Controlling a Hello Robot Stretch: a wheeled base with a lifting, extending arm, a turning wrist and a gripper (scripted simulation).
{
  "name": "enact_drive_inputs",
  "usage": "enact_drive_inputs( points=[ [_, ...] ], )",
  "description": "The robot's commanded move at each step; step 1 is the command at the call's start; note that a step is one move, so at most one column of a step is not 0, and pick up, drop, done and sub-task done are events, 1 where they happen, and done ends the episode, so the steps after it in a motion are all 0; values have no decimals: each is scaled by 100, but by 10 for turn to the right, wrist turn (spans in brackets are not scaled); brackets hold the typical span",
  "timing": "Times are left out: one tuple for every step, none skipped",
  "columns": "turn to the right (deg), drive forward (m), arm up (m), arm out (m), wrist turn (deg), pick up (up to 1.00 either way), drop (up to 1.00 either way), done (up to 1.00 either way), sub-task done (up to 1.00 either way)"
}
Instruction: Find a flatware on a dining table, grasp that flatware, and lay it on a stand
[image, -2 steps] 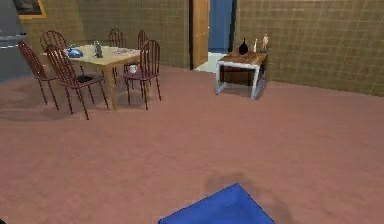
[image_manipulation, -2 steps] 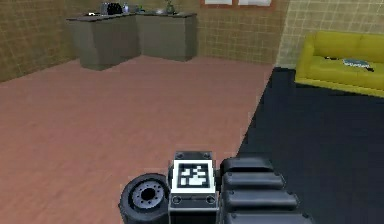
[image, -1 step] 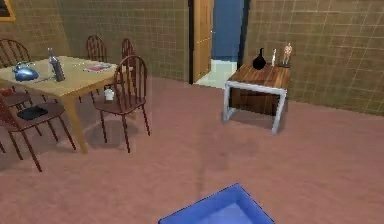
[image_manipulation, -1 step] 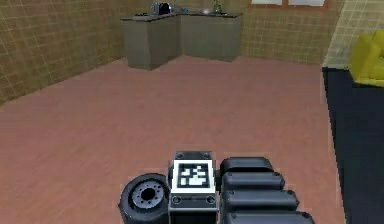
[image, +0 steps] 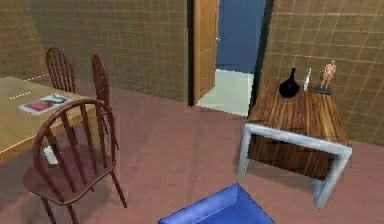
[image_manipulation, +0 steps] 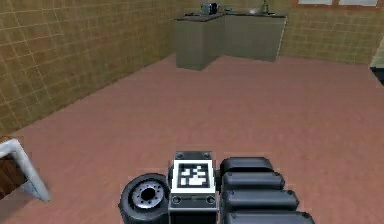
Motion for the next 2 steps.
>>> enact_drive_inputs(
  points=[
    [0, 100, 0, 0, 0, 0, 0, 0, 0],
    [0, 50, 0, 0, 0, 0, 0, 0, 0]
  ],
)
